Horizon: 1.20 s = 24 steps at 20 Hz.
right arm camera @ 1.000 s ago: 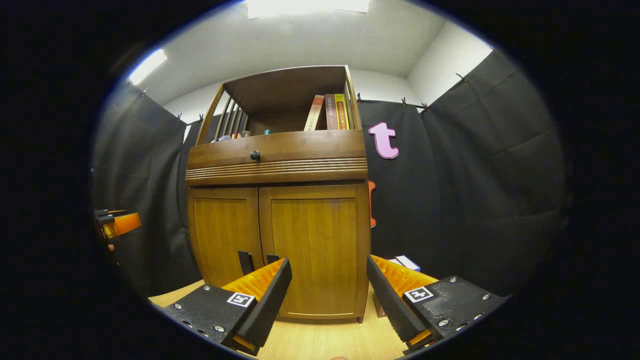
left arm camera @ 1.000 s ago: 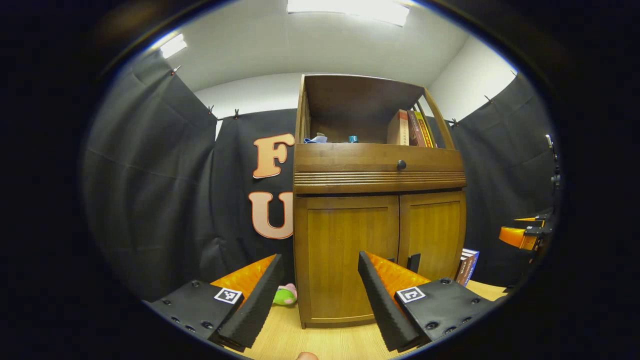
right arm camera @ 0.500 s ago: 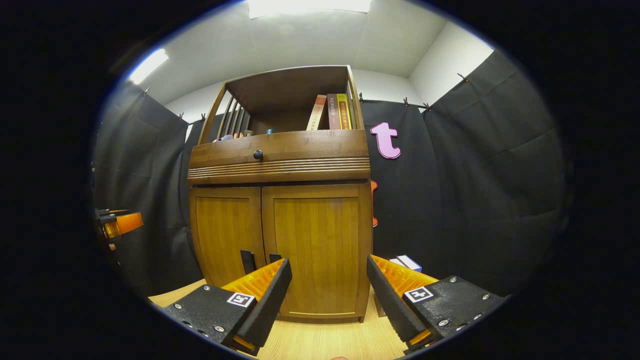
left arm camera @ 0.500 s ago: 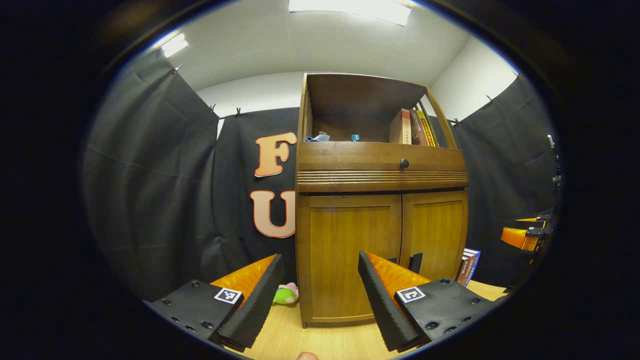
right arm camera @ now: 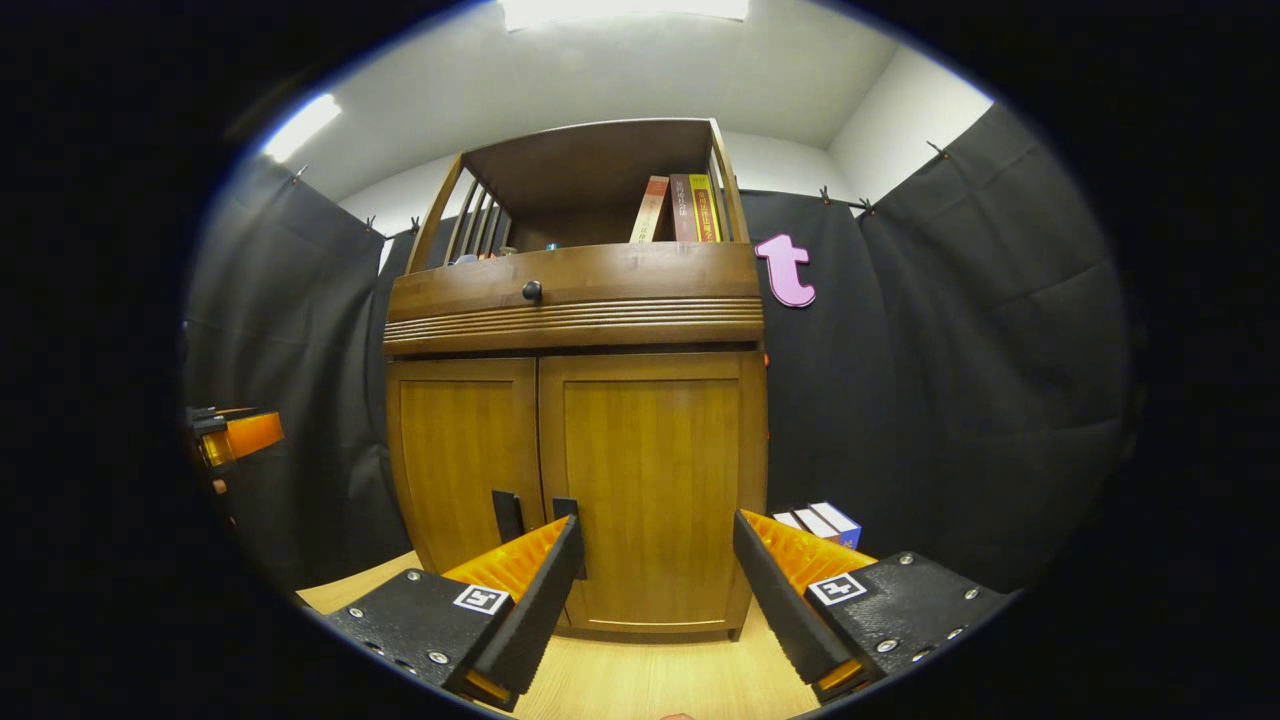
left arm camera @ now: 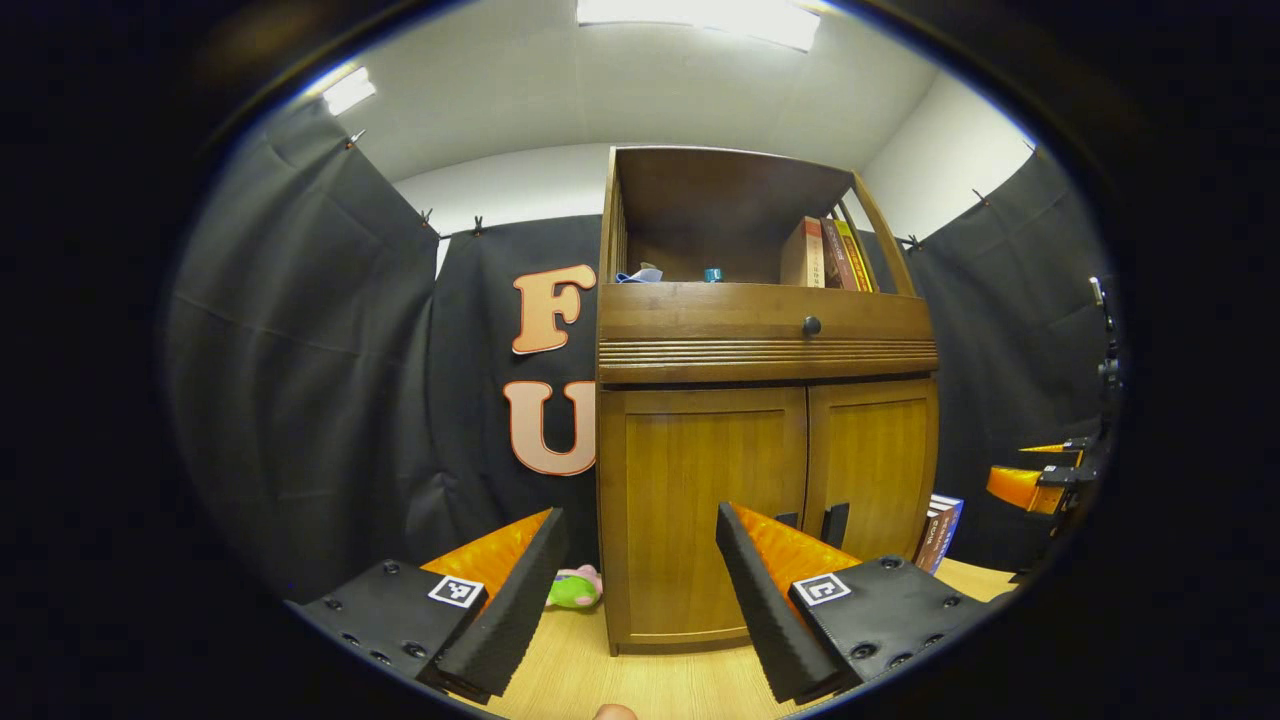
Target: Open the right door of the double-door shoe cabinet with the right hand, and open the left door with the left hand.
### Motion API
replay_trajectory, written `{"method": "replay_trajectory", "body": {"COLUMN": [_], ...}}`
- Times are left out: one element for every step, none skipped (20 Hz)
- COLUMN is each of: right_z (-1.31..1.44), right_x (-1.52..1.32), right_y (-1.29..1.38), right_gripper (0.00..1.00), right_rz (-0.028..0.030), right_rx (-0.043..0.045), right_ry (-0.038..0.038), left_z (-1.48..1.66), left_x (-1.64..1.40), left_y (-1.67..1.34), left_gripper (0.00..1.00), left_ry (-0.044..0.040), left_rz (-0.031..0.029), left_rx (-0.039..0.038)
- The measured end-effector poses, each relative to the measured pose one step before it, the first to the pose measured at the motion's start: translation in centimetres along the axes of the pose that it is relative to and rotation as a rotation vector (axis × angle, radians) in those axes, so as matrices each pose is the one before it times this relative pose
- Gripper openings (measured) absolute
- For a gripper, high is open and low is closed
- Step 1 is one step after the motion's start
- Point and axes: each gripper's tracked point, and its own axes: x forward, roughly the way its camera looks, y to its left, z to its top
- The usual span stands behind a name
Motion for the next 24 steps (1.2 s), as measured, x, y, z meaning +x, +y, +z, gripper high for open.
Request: {"method": "replay_trajectory", "body": {"right_z": [-0.394, -0.446, -0.384, -0.49, -0.572, -0.581, -0.419, -0.476, -0.355, -0.36, -0.155, -0.405, -0.672, -0.49, -0.375, -0.386, -0.537, -0.572, -0.687, -0.708, -0.753, -0.539, -0.525, -0.441], "right_x": [0.372, 0.407, 0.389, 0.49, 0.326, 0.364, 0.546, 0.582, 0.738, 0.726, 0.655, 0.769, 0.634, 0.744, 0.957, 0.897, 1.07, 0.908, 0.918, 0.958, 1.065, 0.965, 0.877, 0.678], "right_y": [0.611, 0.605, 0.621, 0.597, 0.548, 0.562, 0.536, 0.635, 0.619, 0.491, 0.513, 0.408, 0.235, 0.168, 0.177, 0.092, 0.013, 0.007, -0.052, -0.013, 0.019, 0.049, 0.035, 0.038], "right_gripper": [0.93, 0.93, 0.93, 0.93, 0.93, 0.93, 0.94, 0.94, 0.94, 0.93, 0.94, 0.94, 0.94, 0.94, 0.94, 0.94, 0.94, 0.93, 0.94, 0.94, 0.94, 0.93, 0.93, 0.94], "right_rz": [0.01235, 0.01239, 0.01161, 0.01096, 0.01002, 0.01117, 0.00983, 0.00799, 0.00476, 0.00405, 0.00429, 0.0011, -0.00256, -0.00417, -0.0035, -0.00778, -0.01174, -0.00708, -0.00234, -0.00047, 0.00379, 0.00605, -0.00165, -0.00323], "right_rx": [0.00342, 0.00282, 0.00285, 0.00194, 0.00057, -0.00198, -0.00392, -0.0061, -0.00707, -0.00813, -0.00894, -0.00495, -0.00477, -0.00327, -0.00226, -0.00238, -0.00171, 0.00339, 0.00499, 0.00622, 0.01119, 0.01344, 0.00994, 0.00803], "right_ry": [0.01167, 0.00984, 0.00874, 0.00816, 0.00874, 0.007, 0.00708, 0.00482, 0.00274, -0.00188, -0.00424, 0.002, 0.00365, 0.00265, 0.00096, 0.00331, 0.00932, 0.01144, 0.01049, 0.01504, 0.014, 0.01205, 0.01271, 0.01203], "left_z": [-0.053, -0.079, -0.175, -0.063, -0.105, -0.09, -0.081, -0.042, -0.138, -0.03, -0.018, -0.013, -0.076, -0.114, -0.092, -0.068, -0.017, 0.03, -0.018, -0.066, -0.13, -0.058, -0.125, -0.085], "left_x": [0.014, 0.059, -0.064, 0.032, -0.023, -0.02, -0.032, 0.01, -0.11, -0.045, -0.039, -0.074, -0.084, -0.009, -0.018, 0.01, -0.018, -0.055, 0.002, -0.017, -0.017, 0.03, -0.12, -0.03], "left_y": [0.125, 0.135, 0.138, 0.099, 0.17, 0.121, 0.086, 0.168, 0.228, 0.174, 0.232, 0.259, 0.236, 0.337, 0.223, 0.318, 0.36, 0.182, 0.12, 0.136, 0.171, 0.087, 0.12, 0.056], "left_gripper": [0.95, 0.95, 0.95, 0.95, 0.95, 0.95, 0.95, 0.95, 0.95, 0.95, 0.95, 0.95, 0.95, 0.95, 0.95, 0.95, 0.95, 0.95, 0.95, 0.95, 0.95, 0.95, 0.95, 0.95], "left_ry": [0.00154, 0.00168, 0.00206, 0.00218, 0.00242, 0.00162, 0.00086, 0.00118, 0.00102, 0.00045, -0.00099, -0.0014, -0.00037, 0.00139, 0.00099, 0.00143, -0.0003, -0.00079, 0.0004, 0.00061, 0.00103, -0.00084, 0.00128, 0.00068], "left_rz": [0.00189, 0.00207, 0.00191, 0.00235, 0.00207, 0.00177, 0.00144, 0.00158, 0.00241, 0.00308, 0.00331, 0.00322, 0.00359, 0.00362, 0.00415, 0.00639, 0.00718, 0.00223, 0.00042, 0.00198, 0.00122, 0.00038, 0.00117, 0.00012], "left_rx": [0.00061, 0.00104, -0.00157, -0.0033, -0.00182, -0.00188, -0.0014, -0.00077, -0.00033, 0.00089, 0.00077, 0.00122, 0.00183, 0.00258, 0.00253, 0.00247, -0.00027, 0.00072, 0.00417, 0.00481, 0.00172, -0.00267, -0.002, -0.00086]}}
